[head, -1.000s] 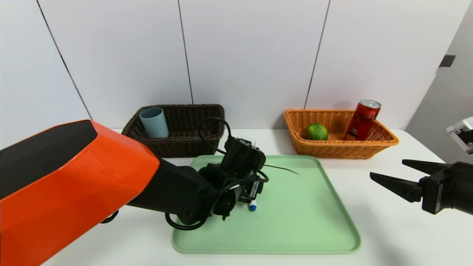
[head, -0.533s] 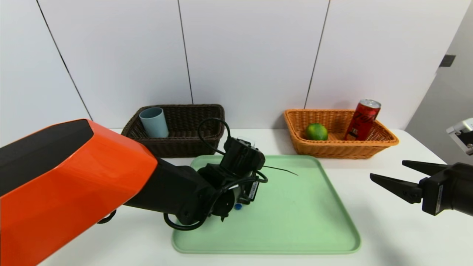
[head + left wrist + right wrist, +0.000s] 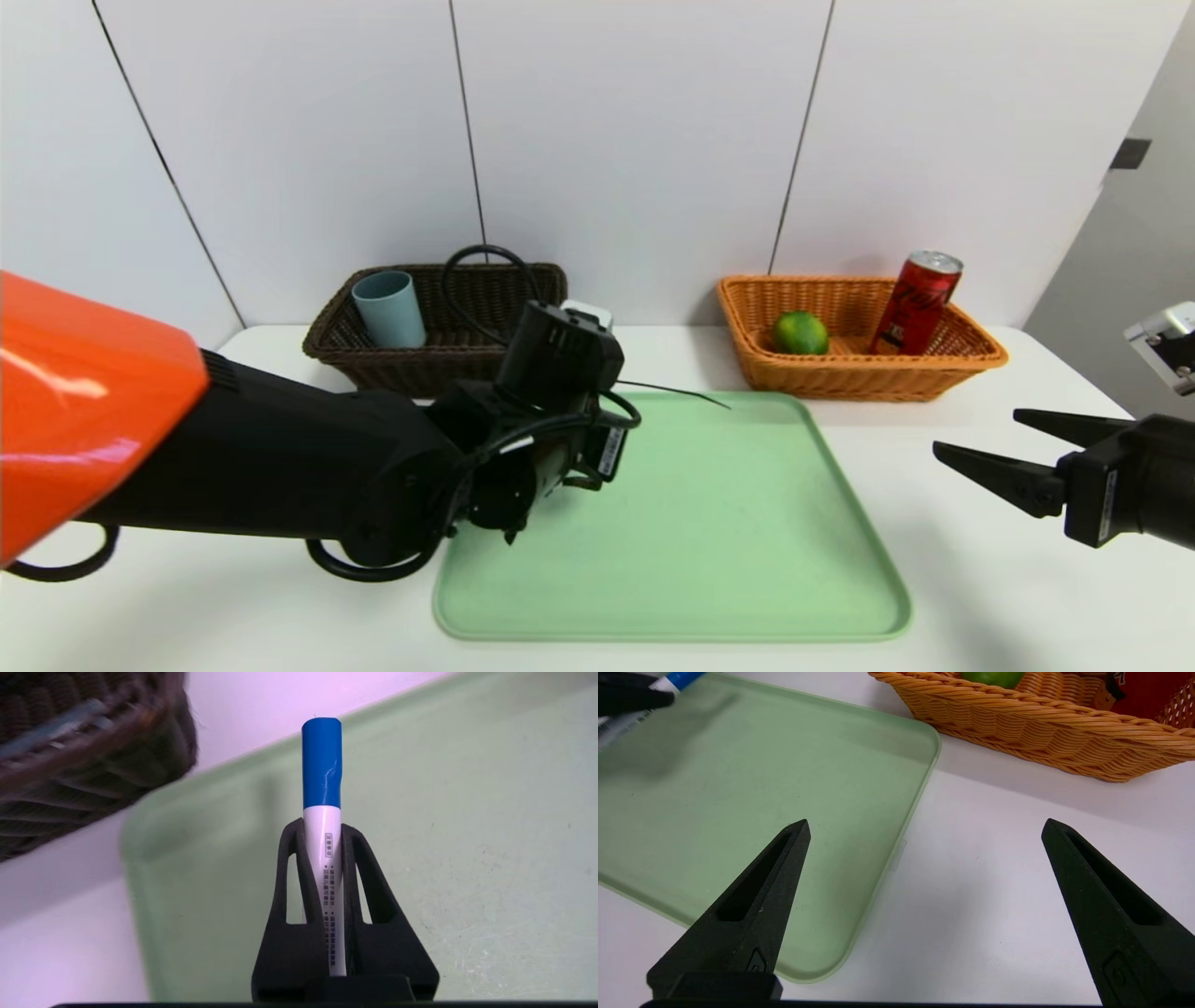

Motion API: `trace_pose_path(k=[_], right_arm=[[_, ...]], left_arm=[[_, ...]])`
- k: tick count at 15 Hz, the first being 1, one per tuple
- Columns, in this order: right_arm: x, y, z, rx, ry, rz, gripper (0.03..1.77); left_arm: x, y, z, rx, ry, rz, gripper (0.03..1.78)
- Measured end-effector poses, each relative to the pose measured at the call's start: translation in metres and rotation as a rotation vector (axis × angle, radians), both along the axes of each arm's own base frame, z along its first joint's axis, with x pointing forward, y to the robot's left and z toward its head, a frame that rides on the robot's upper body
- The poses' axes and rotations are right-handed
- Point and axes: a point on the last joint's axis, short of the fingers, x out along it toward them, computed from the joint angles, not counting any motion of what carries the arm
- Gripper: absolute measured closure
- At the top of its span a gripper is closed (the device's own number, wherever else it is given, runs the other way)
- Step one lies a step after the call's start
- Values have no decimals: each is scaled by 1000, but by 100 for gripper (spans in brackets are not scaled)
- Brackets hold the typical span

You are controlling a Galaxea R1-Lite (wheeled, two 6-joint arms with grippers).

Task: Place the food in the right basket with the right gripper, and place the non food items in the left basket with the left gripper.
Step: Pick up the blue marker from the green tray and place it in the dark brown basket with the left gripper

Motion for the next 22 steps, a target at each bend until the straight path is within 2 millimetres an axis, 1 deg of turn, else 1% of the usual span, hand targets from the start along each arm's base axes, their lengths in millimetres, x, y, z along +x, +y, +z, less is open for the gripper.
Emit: trace_pose_path(k=[2,4,5,6,8,9,10,12,14,19,22], right_arm=[[1,0,-1,-1,3,0,9],[1,0,-2,-2,9,0,9],[0,0,-4,-3,16,0,9],[0,0,-5,-5,21,2,9],[-1,0,-8,-8,31,4,9],[-1,0,-10,-10,36,5,9],[-1,0,-10,-10,39,5,9],[-1,0,-11,-12,42,3,9],[-1,0,-11,-14,42,2,9],[-2,0,-11,-15,42,2,9],[-3,0,-12,-16,42,4,9]], left_arm=[[0,15,23,-31,-51,19,166],[12,40,44,-32,-117,68,166],[24,55,57,-34,-167,94,166],[39,72,76,-38,-237,113,166],[66,103,107,-26,-400,122,166],[77,111,115,-19,-473,112,166],[86,114,117,-23,-526,96,166],[101,114,111,-51,-592,78,166],[114,112,98,-65,-621,77,166],[128,102,49,-45,-537,63,166],[134,99,29,-28,-491,59,166]])
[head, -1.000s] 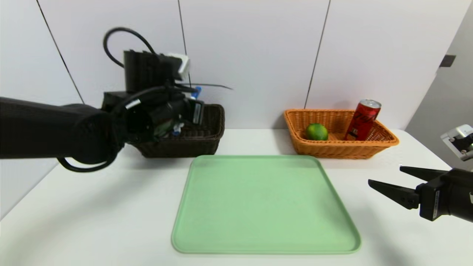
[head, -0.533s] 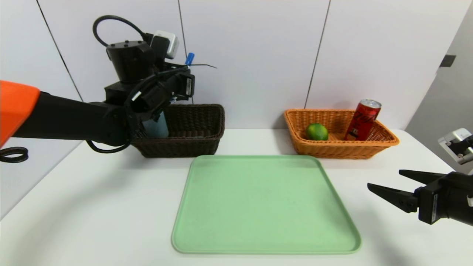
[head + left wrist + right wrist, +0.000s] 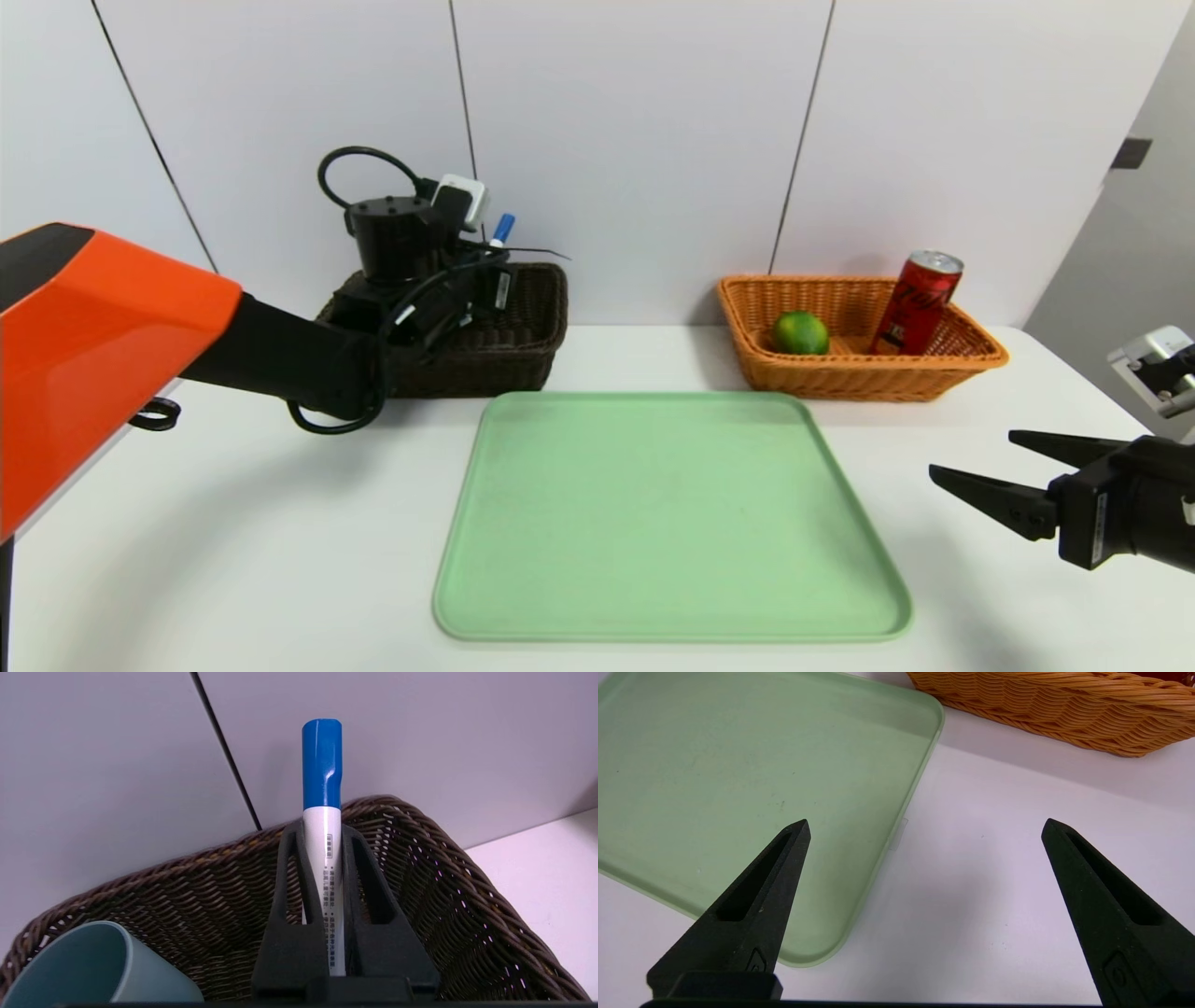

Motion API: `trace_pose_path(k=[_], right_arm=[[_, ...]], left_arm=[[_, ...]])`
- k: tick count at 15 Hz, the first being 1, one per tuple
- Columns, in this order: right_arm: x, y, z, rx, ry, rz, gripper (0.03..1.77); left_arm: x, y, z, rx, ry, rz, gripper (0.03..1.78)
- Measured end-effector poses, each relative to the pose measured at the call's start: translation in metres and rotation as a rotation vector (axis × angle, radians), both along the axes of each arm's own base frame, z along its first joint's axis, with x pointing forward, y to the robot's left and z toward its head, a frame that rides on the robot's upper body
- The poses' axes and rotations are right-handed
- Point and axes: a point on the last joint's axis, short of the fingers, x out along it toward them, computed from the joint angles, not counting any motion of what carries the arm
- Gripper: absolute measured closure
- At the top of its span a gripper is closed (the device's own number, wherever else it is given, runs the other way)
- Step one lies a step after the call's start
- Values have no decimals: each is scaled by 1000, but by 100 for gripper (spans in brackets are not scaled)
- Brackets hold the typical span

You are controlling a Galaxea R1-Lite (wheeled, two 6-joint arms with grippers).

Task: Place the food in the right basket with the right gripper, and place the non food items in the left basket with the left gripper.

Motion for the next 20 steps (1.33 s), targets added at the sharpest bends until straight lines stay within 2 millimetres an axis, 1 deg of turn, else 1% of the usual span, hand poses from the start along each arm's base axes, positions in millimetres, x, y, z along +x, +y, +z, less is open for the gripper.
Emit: trace_pose_path(k=[5,6,8,10,13,15,17,18,20], right_arm=[[0,0,0,1,0,-1,9],[0,0,0,1,-2,-1,9],[0,0,1,1,-3,-1,9],[0,0,1,1,-3,-2,9],[0,0,1,1,-5,-1,9],[-1,0,1,1,-8,0,9],[-1,0,4,4,-17,-4,9],[1,0,9,11,-37,-7,9],[4,-1,21,13,-86,-14,9]], left_arm=[[5,-2,-15,17,34,1,166],[5,-2,-17,21,40,2,157],[5,-2,-19,18,48,7,124],[5,-2,-20,17,49,6,98],[5,-1,-20,15,47,7,70],[2,0,-13,11,35,2,56],[-6,5,5,-12,5,1,46],[-10,11,15,-22,-13,12,42],[-20,36,36,-34,-42,63,35]])
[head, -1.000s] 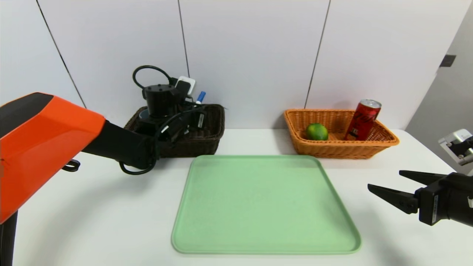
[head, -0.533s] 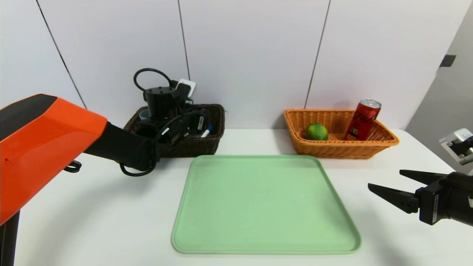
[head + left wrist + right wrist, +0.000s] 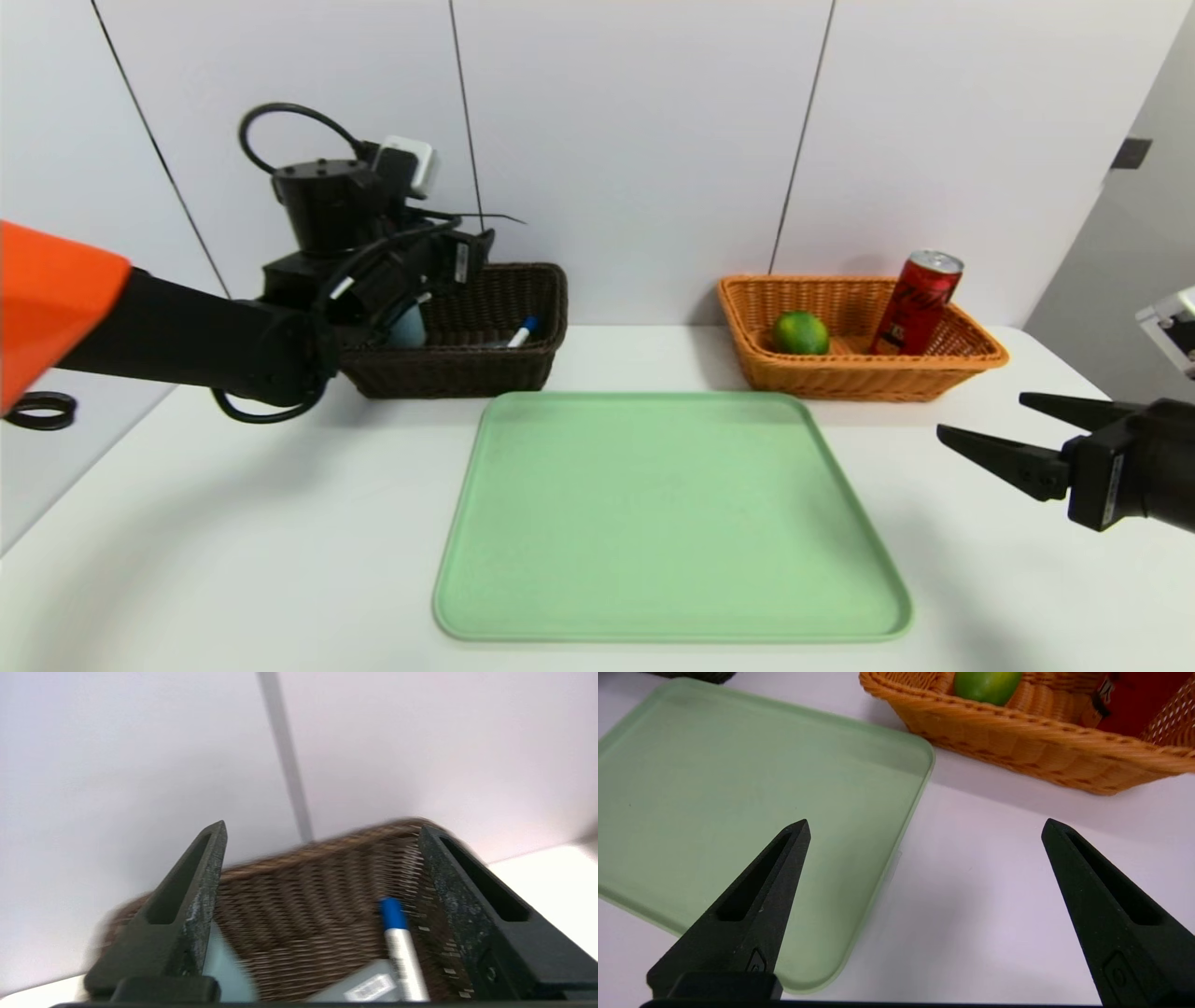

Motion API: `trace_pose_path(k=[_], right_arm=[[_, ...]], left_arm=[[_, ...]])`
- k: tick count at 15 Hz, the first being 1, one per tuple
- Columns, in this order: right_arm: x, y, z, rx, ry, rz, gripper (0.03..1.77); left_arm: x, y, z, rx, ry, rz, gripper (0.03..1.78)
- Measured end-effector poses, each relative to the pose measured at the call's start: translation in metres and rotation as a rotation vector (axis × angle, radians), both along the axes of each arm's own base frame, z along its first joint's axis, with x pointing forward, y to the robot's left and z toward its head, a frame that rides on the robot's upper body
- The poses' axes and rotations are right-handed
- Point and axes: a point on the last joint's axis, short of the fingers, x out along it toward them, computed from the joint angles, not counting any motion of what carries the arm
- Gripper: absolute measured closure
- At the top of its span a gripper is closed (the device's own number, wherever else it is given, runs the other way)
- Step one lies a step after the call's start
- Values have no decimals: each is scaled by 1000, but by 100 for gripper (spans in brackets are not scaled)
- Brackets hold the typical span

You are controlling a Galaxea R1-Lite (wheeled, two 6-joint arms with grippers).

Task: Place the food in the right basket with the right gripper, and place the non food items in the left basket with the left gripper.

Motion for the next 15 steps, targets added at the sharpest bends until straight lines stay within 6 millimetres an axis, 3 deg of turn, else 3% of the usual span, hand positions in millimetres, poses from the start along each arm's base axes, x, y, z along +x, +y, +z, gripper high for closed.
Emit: trace_pose_path(k=[4,7,12,15], right_arm=[[-7,-4,21,3,-92,-27,9],[-30,-5,28,4,-143,-26,9],[-97,-4,20,49,-132,-28,9],[-135,-5,8,78,-116,-34,9]], left_arm=[[-45,74,30,-2,1,169,25],[-105,112,28,1,46,276,20],[-206,124,-3,-9,81,325,16],[-258,124,-34,-18,97,327,14]])
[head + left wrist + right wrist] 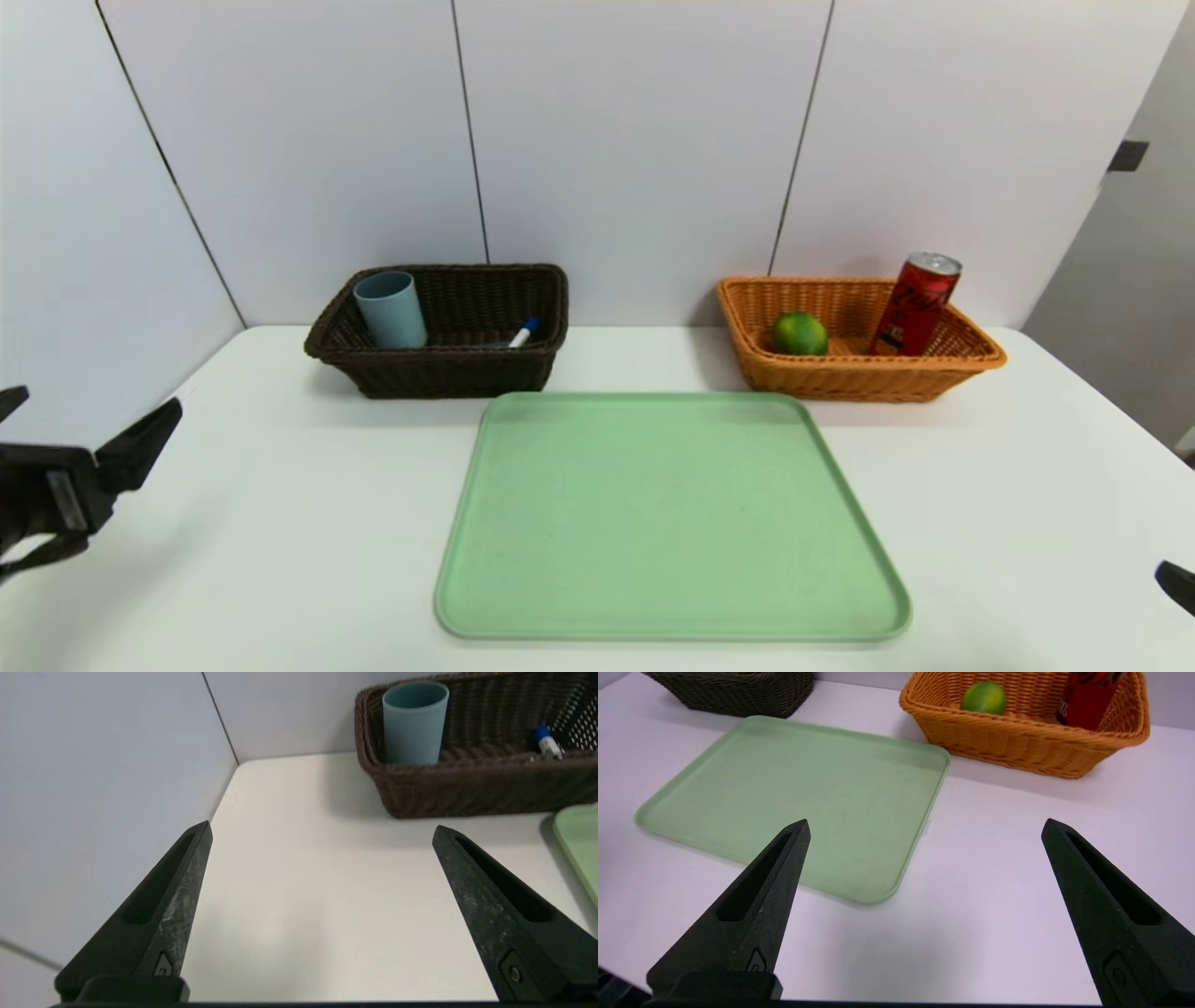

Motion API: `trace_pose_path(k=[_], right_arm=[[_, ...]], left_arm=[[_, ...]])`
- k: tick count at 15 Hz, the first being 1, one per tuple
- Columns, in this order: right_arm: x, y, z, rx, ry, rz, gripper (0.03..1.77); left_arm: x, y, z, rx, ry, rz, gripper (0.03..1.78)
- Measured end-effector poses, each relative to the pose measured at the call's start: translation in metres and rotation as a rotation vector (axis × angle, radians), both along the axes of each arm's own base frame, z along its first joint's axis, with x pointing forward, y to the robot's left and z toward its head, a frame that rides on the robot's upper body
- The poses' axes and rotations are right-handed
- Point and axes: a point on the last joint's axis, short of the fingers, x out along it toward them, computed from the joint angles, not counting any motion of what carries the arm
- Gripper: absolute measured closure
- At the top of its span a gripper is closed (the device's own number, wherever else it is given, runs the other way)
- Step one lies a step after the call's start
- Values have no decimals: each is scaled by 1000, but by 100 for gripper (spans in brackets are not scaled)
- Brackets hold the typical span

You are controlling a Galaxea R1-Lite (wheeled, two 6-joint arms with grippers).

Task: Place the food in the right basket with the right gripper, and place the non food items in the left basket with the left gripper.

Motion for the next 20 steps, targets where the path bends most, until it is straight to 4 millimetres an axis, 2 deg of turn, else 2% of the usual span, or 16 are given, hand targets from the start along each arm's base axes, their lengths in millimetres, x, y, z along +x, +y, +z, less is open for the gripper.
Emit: trace_pose_path(k=[4,9,17,20], right_arm=[[-36,0,-16,68,-2,-27,9],[-70,1,-35,77,-32,-8,9],[-93,1,-58,74,-148,4,9],[-97,1,-56,56,-246,-3,9]], left_arm=[[-52,-1,-27,-41,-77,-26,14],[-88,-2,-48,-59,-170,-47,12],[-140,-4,-81,-75,-154,-101,12],[-148,-4,-78,-63,-237,-101,12]])
